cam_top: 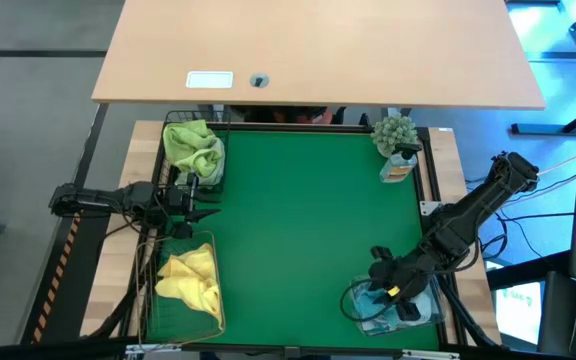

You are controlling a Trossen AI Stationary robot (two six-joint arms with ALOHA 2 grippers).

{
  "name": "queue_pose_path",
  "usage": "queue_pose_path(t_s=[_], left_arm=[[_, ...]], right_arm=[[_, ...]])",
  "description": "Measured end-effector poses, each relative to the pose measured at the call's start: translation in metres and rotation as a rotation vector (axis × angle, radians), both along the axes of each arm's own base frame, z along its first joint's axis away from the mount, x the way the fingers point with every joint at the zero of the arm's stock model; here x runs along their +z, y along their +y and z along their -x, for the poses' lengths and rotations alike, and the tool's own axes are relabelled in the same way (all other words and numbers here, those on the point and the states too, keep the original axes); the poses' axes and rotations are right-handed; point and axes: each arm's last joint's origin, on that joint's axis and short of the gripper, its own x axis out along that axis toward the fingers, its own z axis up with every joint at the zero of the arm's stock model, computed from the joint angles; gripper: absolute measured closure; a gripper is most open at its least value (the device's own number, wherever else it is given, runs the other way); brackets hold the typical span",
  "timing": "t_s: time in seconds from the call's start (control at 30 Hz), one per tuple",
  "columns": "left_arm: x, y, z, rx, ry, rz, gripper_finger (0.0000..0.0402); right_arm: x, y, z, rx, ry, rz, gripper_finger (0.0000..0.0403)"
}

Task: Sort microfiber towel by color & place in baskets
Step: Put the blue microfiber cloth into the transparent bin, then return to Home Position

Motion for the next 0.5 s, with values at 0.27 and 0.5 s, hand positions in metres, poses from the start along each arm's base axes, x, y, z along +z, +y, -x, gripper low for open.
queue_pose_path(t_s=[0.27, 0.5], left_arm=[[-0.0001, 0.0, 0.0, 0.0, 0.0, 0.0, 0.0303], [0.0, 0.0, 0.0, 0.0, 0.0, 0.0, 0.0303]], right_arm=[[-0.0022, -0.0058, -0.0009, -0.092, -0.065, 0.134, 0.026], [-0.0027, -0.0092, -0.0027, -0.147, -0.135, 0.238, 0.026]])
